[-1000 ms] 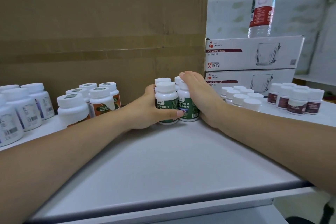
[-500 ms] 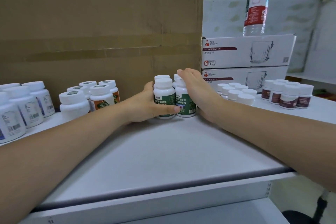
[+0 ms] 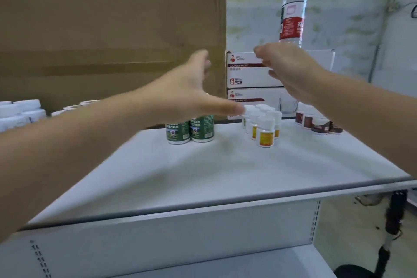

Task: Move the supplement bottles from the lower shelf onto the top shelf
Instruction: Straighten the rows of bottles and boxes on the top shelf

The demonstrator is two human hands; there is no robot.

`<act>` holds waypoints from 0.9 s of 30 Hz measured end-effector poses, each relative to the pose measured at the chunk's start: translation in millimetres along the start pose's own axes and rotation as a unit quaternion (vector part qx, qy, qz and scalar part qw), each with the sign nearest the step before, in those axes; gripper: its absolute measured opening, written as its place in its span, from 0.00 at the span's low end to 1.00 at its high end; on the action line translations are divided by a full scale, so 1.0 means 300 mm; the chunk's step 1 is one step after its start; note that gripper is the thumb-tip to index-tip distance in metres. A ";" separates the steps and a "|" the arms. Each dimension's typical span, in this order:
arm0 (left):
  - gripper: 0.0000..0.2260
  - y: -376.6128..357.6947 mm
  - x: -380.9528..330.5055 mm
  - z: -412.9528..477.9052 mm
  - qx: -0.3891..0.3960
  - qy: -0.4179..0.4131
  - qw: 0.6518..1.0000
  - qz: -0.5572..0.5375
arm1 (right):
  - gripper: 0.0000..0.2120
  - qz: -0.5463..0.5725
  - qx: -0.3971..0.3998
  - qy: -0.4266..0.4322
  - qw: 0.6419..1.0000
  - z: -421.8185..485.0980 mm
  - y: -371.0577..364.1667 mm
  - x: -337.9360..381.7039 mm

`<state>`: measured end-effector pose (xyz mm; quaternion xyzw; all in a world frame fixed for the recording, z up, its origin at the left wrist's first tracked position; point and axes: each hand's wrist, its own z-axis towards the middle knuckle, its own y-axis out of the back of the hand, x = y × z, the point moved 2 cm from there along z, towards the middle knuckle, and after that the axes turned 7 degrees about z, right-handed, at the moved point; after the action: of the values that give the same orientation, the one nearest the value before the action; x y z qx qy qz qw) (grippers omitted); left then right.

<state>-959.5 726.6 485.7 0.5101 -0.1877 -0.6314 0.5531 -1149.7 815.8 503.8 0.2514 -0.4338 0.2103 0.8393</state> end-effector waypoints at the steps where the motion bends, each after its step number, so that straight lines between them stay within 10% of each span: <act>1: 0.54 -0.052 -0.014 0.013 0.031 0.006 0.999 -0.012 | 0.13 -0.009 -0.009 -0.012 1.000 0.003 0.031 -0.042; 7: 0.28 -0.283 -0.042 0.119 0.151 0.039 0.987 0.032 | 0.30 0.005 0.029 -0.147 0.989 -0.021 0.053 -0.301; 12: 0.38 -0.338 -0.058 0.169 0.164 0.043 0.983 0.074 | 0.30 0.059 0.037 -0.163 0.984 0.002 0.041 -0.351; 27: 0.24 -0.404 -0.068 0.193 0.178 -0.011 0.981 0.080 | 0.28 0.016 0.132 -0.155 0.979 0.002 0.017 -0.373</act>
<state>-1072.8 764.2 421.2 0.5767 -0.3434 -0.5470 0.5003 -1212.9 804.5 412.0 0.3824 -0.5311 0.2378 0.7177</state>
